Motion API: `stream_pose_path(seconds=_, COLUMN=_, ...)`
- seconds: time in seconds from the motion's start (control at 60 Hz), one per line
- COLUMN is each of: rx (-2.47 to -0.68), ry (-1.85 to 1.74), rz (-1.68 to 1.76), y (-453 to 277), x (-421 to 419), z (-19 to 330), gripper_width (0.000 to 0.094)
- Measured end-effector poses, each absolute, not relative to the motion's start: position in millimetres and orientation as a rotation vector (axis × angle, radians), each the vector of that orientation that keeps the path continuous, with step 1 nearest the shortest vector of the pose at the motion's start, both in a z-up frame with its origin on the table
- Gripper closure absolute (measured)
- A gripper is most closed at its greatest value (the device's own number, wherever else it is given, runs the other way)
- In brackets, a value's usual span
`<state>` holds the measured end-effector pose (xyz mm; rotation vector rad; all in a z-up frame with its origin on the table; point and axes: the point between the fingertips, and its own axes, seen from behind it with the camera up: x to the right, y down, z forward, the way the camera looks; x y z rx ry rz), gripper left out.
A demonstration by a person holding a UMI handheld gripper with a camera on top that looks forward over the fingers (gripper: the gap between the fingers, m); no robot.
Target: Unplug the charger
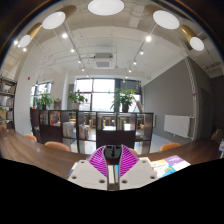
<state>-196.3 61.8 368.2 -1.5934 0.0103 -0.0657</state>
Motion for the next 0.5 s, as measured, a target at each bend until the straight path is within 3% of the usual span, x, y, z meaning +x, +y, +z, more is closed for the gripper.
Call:
stream_pose_path(seconds=0.15, rx=-1.784, ry=0.039, rz=-0.106, y=39, x=-106, z=256, gripper_width=0.0805)
stream_pose_path(seconds=0.283, rx=-1.993, ry=0.049, rz=-0.130, y=13, x=-56, z=135, gripper_width=0.0787)
stream_pose_path(seconds=0.383, rx=-2.076, ry=0.030, rz=-0.108, y=10, x=-37, z=80, gripper_width=0.0778)
stream_pose_path(seconds=0.5, rx=-2.141, ry=0.001, rz=-0.078, y=4, x=-33, z=45, gripper_width=0.0752)
